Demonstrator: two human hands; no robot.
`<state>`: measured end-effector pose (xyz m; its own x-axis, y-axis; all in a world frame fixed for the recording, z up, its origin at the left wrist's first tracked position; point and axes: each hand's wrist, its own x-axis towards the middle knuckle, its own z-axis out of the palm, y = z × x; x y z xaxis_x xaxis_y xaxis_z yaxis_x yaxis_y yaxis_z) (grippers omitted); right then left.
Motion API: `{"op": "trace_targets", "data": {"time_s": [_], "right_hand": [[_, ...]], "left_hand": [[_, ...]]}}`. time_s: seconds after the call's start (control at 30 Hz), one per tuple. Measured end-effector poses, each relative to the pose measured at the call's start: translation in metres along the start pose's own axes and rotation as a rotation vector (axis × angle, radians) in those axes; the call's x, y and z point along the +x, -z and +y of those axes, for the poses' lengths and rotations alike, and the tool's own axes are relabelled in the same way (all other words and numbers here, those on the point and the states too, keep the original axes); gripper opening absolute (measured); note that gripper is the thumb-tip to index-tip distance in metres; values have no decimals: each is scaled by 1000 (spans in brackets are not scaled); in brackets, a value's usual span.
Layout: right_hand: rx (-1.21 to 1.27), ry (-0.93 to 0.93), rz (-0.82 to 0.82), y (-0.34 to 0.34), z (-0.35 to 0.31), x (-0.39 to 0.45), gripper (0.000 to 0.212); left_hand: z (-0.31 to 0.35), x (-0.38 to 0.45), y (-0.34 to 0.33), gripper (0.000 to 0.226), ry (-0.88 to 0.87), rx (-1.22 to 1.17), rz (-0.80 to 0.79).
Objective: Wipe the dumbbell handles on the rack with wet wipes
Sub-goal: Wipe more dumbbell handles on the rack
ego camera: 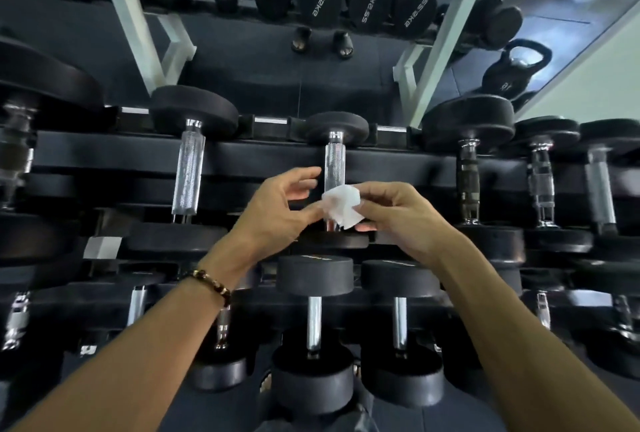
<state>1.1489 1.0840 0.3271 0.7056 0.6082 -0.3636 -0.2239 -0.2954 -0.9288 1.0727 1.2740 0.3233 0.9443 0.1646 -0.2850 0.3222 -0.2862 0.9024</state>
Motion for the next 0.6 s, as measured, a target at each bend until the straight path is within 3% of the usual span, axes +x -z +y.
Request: {"op": "trace_targets", "data": {"time_s": [0.07,0.17,0.3,0.43,0.6], "right_hand": [[73,3,53,-6,-3,3,18],[20,-14,246,-16,2,8,11],[-337,-30,489,-17,21,3,4],[-437,-63,462,-26,40,2,10],[-440,-54,475,-30,45,6,11]], "left_hand": [[4,1,-1,26,-74,-131,-81],[1,5,-5,3,-57,-179,90],[-10,24,6,13,77,-165,262],[-6,66,0,13,106,-126,233],[-9,91,-23,15,32,41,445]]}}
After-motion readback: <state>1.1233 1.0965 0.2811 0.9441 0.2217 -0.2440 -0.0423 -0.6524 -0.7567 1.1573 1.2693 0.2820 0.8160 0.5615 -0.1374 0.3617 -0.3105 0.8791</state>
